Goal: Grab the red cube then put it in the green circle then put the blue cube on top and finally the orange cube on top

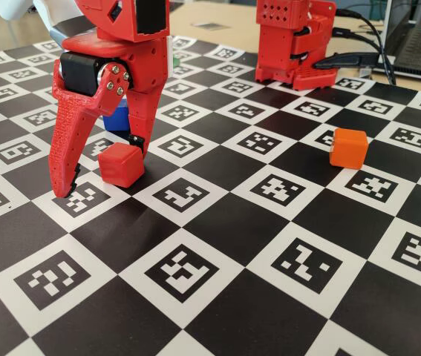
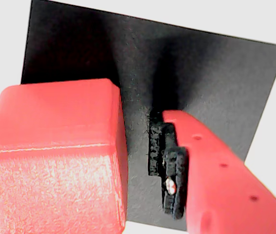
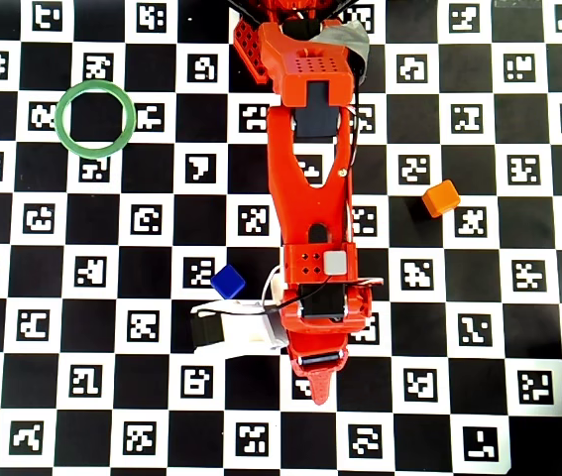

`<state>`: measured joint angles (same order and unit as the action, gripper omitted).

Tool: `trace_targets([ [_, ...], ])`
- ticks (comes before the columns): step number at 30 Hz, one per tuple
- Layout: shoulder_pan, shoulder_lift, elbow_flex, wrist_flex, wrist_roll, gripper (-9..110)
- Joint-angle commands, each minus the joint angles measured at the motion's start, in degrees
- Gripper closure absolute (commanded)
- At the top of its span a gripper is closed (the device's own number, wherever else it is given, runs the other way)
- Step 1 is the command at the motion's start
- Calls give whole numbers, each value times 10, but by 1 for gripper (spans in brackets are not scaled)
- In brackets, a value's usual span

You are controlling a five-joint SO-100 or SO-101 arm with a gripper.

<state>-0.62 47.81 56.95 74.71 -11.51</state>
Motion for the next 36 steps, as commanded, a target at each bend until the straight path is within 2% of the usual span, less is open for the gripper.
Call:
trace_targets([
  [1,5,25,-12,-6,-21,52],
  [36,-7,24,-12,-11,-32,53],
])
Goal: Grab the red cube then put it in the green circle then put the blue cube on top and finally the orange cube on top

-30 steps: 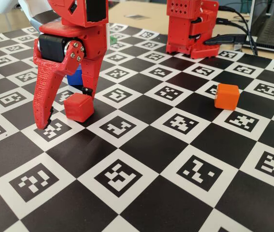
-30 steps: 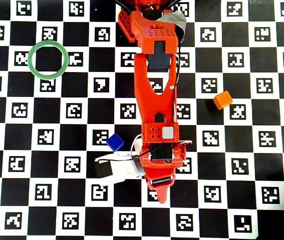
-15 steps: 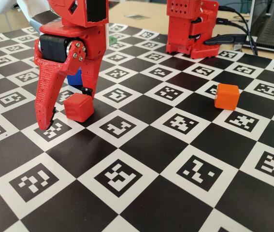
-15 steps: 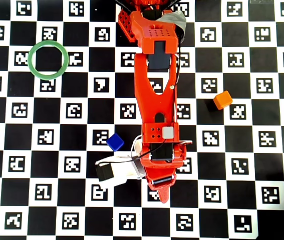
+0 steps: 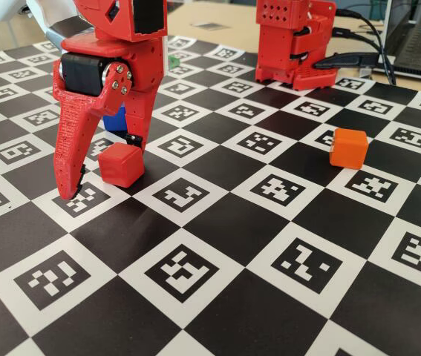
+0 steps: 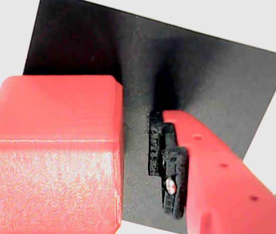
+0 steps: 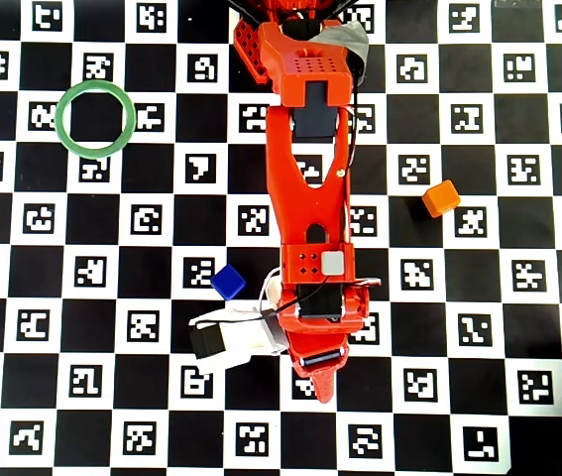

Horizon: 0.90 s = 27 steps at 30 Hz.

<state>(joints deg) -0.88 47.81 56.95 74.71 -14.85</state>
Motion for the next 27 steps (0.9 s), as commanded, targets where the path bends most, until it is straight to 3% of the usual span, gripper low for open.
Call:
trace_targets([
  [1,-4,24,-12,-11,2,54],
  [8,-5,24,-12,-11,1,67],
  [14,-7,23,-12,-11,-6,91],
  [27,-11,36,-22,11,4,93],
])
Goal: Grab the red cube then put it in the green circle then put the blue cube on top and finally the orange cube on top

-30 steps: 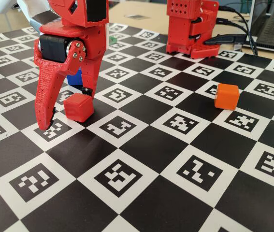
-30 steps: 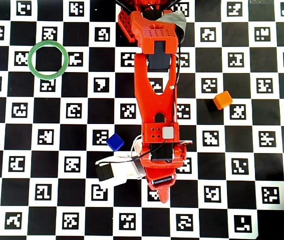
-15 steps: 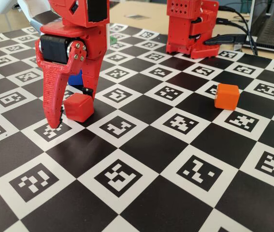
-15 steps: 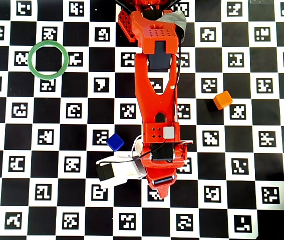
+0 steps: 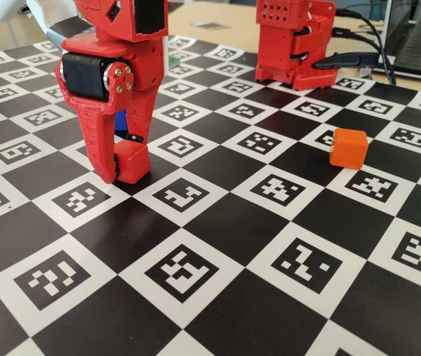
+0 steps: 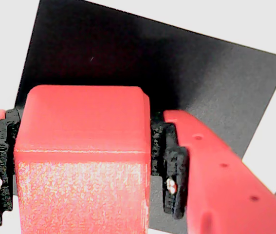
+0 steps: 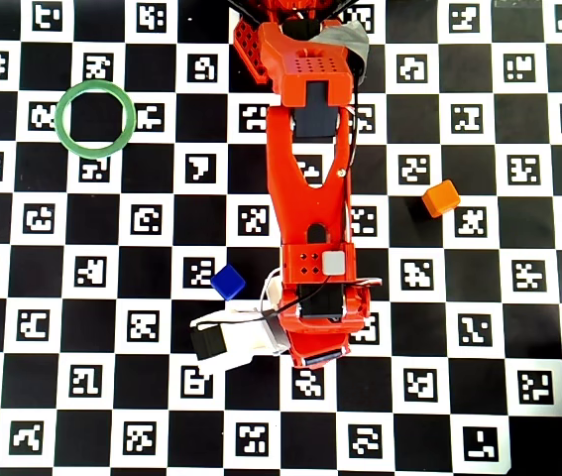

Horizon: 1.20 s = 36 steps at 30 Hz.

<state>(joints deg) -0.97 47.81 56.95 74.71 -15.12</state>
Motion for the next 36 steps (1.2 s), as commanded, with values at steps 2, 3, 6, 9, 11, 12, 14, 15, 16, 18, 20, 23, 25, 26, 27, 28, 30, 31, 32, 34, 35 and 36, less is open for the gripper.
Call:
trace_targets([
  [2,-11,49,-35,33,12,93],
  [3,-11,57,-44,45,15,93],
  [6,-9,89,-60,84,19,93],
  [9,-2,134,-57,119,20,93],
  [11,5,172,-41,137,18,93],
  [12,10,193,-32,145,17,93],
  [14,20,239,-10,163,9,93],
  [15,26,265,4,170,4,93],
  [16,33,289,18,178,-3,93],
  [18,54,342,47,191,-22,93],
  [20,81,389,69,207,-48,93],
  [23,135,441,84,235,-97,93],
  [25,178,462,87,252,-134,93],
  [26,201,470,89,258,-155,93],
  [27,225,476,91,261,-174,93],
  [28,250,482,95,263,-195,93],
  [30,303,488,105,266,-242,93],
  [31,330,490,112,266,-265,93],
  [32,356,491,117,266,-287,93],
  [34,410,494,132,263,-333,93],
  [35,437,495,139,261,-356,93],
  [36,462,495,144,259,-378,93],
])
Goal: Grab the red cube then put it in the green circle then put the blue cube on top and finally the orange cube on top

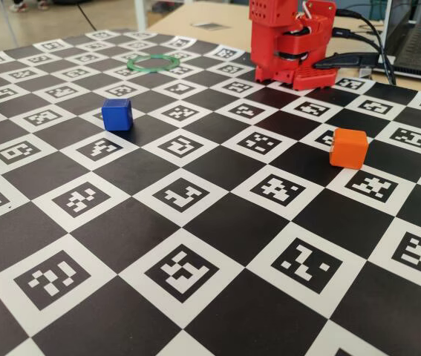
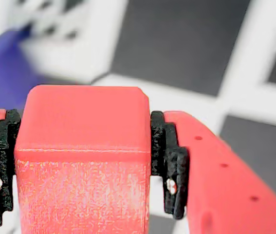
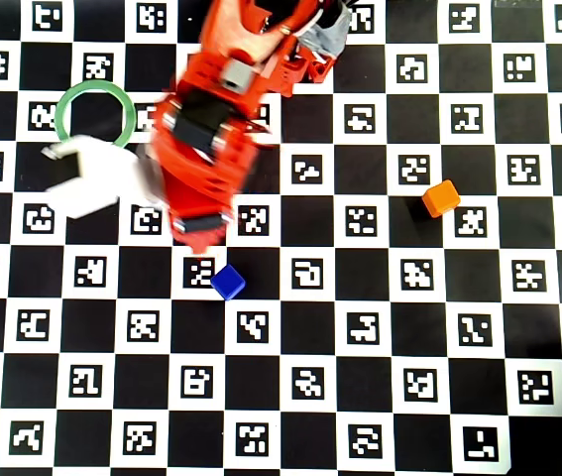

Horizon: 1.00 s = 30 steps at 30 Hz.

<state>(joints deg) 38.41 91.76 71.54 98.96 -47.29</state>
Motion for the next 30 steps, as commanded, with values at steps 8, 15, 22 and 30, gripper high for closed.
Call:
trace_targets([
  [8,241,43,22,13,-206,93],
  [15,317,31,41,1,-271,94],
  [22,358,47,100,-55,-302,94],
  [30,358,48,154,-89,-292,94],
])
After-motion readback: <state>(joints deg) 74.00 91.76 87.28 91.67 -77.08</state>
